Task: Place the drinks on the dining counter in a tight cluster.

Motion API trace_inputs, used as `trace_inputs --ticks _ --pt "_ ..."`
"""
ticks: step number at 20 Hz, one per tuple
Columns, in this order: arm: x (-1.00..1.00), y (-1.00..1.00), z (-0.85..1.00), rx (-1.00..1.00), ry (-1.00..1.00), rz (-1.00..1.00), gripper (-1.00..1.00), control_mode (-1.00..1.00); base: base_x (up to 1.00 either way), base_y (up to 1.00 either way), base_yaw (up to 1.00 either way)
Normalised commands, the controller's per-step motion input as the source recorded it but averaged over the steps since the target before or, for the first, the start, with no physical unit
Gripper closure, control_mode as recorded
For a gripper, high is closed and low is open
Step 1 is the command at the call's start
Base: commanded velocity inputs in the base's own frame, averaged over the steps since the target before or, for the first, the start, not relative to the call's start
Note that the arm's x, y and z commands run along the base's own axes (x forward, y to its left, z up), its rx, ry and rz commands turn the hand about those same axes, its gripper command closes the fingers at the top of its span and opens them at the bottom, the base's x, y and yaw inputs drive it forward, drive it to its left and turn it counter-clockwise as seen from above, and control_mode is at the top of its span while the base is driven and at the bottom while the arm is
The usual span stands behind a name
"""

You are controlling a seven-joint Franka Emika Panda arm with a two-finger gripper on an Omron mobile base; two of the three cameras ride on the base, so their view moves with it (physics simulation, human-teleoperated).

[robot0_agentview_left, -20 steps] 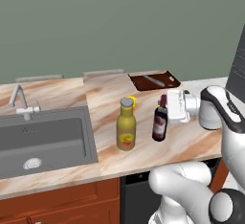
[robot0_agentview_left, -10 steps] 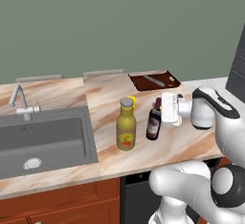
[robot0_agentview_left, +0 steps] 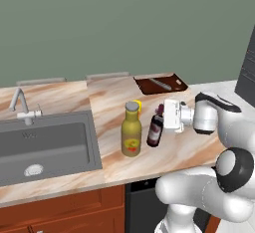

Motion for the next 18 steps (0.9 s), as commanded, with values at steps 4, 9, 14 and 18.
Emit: trace_inputs --ticks 4,9,14,18 --pt "0.16 0.02 -0.16 0.00 0.00 0.00 1.00 -1.00 0.00 0.00 0.00" --pt "0.09 0.00 -0.12 0.00 0.00 0.00 1.00 -1.00 0.00 0.00 0.00" --pt "0.11 0.00 -0.11 -0.03 0.06 0.00 1.00 -1.00 0.00 0.00 0.00" --pt "0.08 0.01 -0.06 -0.07 0.06 0.00 1.00 -1.00 0.00 0.00 0.00"
